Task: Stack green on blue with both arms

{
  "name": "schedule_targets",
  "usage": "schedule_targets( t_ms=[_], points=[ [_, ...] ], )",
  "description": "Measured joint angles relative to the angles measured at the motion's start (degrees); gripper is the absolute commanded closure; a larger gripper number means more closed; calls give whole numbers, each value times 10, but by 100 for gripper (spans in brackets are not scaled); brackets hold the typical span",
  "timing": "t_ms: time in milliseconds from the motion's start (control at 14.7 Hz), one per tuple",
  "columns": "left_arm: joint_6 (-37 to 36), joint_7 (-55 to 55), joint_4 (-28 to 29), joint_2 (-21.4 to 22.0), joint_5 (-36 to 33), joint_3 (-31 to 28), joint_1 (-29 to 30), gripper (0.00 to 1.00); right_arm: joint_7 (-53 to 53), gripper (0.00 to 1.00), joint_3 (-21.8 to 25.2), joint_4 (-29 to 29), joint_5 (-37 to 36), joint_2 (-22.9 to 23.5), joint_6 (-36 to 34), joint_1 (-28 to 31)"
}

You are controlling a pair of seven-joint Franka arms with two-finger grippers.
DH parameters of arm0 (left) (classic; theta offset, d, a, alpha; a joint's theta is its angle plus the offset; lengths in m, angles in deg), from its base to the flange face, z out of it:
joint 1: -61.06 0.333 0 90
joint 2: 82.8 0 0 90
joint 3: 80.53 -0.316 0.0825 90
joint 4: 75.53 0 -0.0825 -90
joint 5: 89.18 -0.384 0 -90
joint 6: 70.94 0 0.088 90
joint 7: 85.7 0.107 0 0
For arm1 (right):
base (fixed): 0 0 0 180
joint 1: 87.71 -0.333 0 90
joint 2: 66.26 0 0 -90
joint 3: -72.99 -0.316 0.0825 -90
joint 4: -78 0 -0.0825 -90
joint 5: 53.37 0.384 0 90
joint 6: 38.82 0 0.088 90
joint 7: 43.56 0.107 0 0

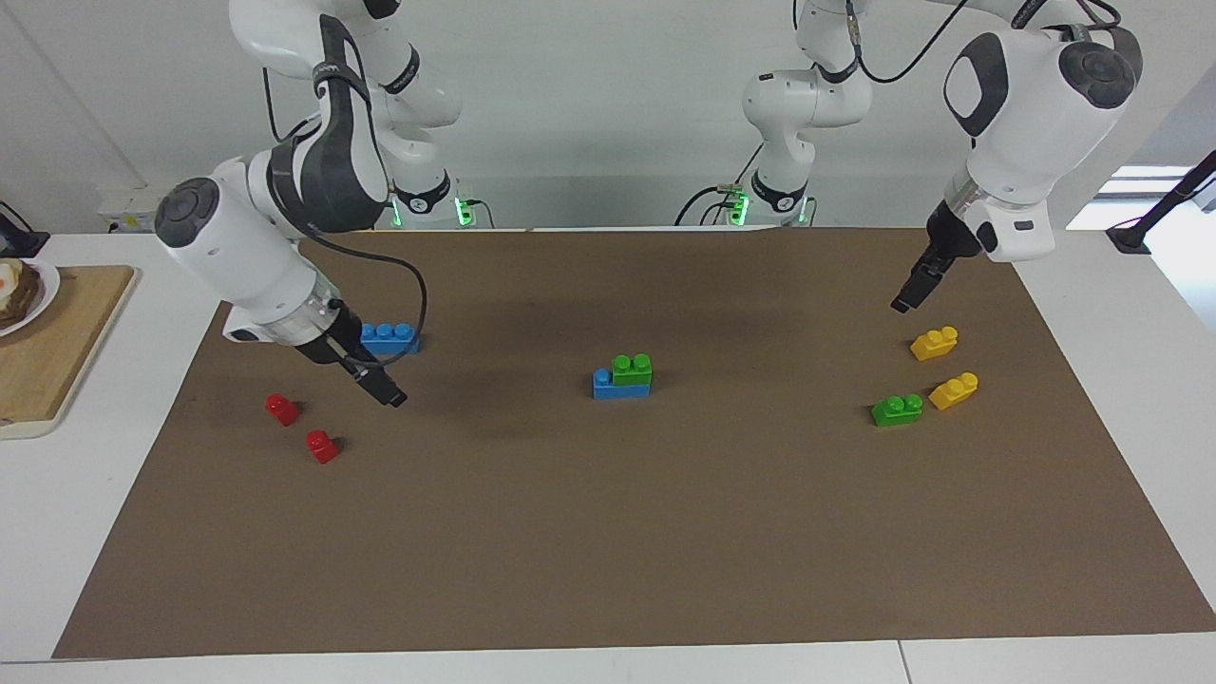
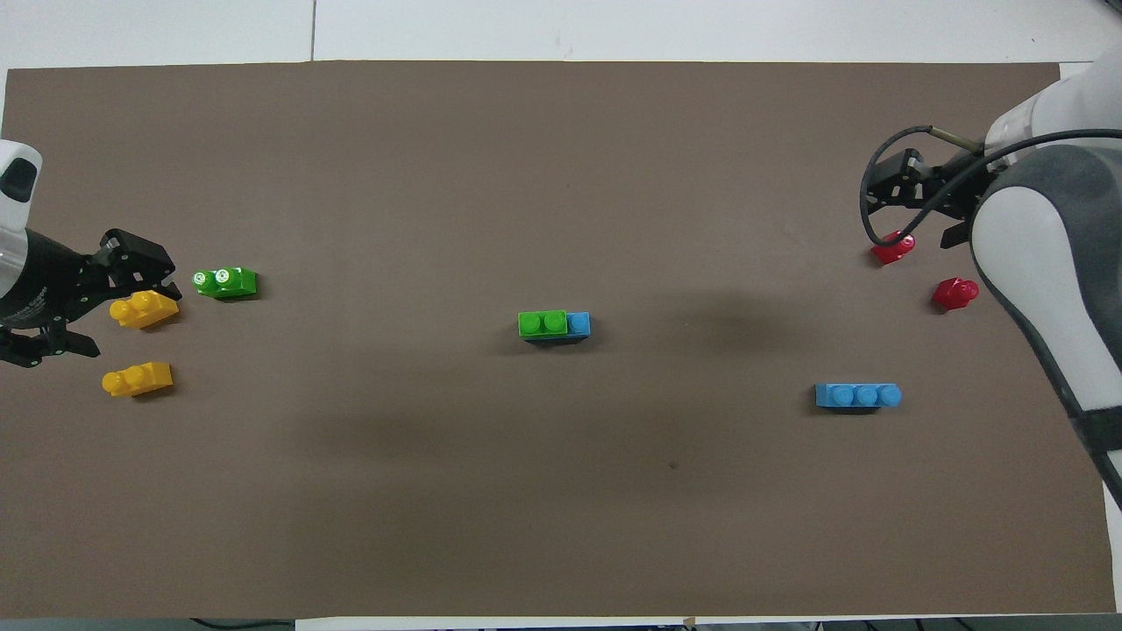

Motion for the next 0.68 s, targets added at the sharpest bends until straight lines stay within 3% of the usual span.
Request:
schedule_targets(
  t_ms=[340,680],
  points=[
    [-5,82,11,5,0,0,14,0,-58,0,0,4,-7,-73,-83,2],
    [4,136,11,6,0,7,11,0,-58,0,1,3,-8,-93,-97,20]
  ],
)
